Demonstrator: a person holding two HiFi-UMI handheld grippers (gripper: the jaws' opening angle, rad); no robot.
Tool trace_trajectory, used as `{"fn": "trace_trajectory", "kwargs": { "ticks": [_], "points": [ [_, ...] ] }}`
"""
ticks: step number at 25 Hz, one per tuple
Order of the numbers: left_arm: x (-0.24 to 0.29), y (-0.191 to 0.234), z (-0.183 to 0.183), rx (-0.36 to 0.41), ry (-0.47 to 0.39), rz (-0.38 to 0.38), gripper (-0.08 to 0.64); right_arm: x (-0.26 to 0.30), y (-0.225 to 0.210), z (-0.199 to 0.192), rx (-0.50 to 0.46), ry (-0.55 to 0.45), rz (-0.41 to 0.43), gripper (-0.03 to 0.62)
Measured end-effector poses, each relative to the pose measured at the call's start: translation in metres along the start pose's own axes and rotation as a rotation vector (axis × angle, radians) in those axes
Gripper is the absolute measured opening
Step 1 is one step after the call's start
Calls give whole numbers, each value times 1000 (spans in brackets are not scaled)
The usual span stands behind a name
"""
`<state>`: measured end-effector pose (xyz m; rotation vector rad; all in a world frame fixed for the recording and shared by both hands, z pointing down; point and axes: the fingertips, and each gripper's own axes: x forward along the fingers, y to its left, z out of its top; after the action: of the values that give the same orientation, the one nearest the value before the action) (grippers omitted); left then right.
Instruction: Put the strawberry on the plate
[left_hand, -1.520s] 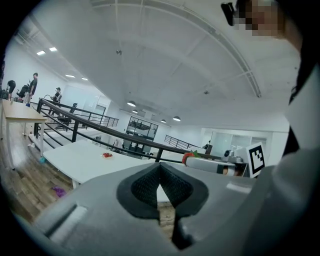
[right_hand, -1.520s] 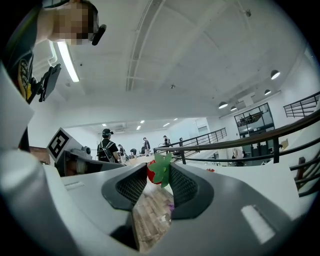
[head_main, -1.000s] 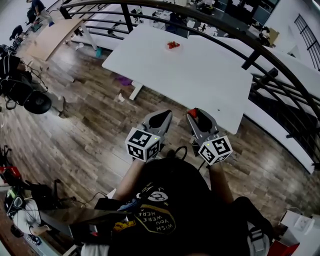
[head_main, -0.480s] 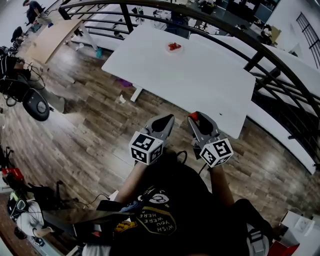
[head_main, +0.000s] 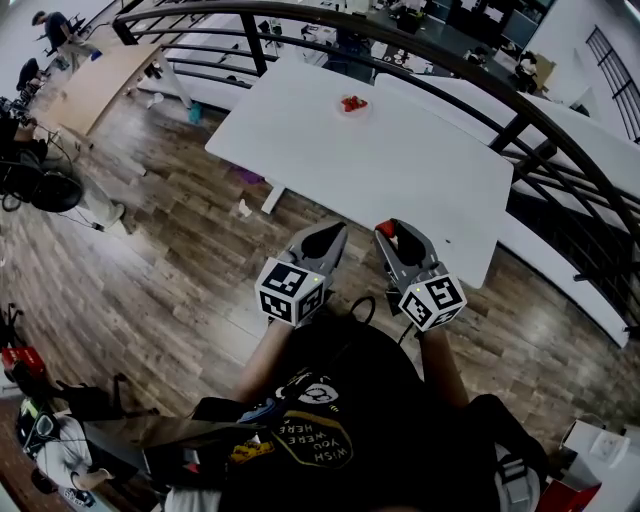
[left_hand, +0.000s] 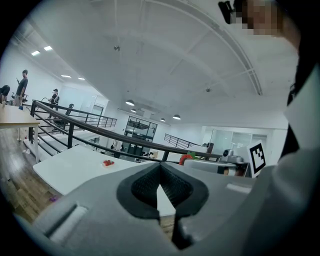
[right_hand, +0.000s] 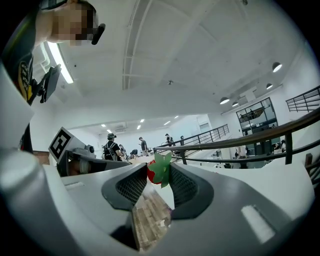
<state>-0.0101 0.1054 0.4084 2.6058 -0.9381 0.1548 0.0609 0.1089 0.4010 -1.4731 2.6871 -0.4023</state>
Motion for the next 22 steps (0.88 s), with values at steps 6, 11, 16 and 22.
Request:
{"fn": "trace_trajectory", "kwargs": {
  "ticks": [6,11,16,22],
  "points": [
    [-5,32,6,-4,-18,-15,5,31,10,-3,-14,6,-4,141],
    [-10,49,2,-18,-5,-28,5,45,14,-14,-4,26,-21,141],
    [-1,53,4,-30,-18,-37,5,51,8,-12,-10,42,-23,141],
    [17,52,14,-18,-19,-40,5,58,-7,1,-14,30,-15,141]
  ]
}}
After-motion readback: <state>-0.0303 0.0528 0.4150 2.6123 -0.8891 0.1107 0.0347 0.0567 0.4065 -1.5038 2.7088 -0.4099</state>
